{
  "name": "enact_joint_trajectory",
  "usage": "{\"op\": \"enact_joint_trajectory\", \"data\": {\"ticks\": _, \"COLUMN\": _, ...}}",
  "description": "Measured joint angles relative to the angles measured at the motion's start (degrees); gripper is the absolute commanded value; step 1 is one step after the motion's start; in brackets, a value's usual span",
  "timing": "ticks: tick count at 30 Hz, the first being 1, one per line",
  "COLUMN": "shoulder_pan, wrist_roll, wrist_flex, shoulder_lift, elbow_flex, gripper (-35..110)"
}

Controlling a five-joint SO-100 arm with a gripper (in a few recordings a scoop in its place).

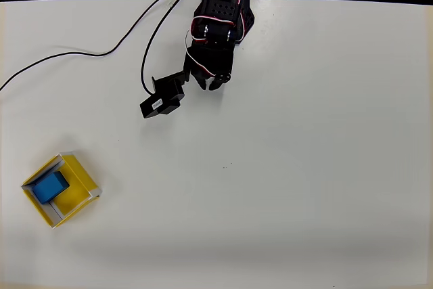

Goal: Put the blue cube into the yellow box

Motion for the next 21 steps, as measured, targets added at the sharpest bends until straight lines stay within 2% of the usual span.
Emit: {"op": "enact_joint_trajectory", "data": {"ticks": 21, "shoulder_pan": 0.0, "wrist_roll": 0.44, "wrist_flex": 0.0, "shoulder_lift": 0.0, "elbow_flex": 0.0, "gripper": 1}}
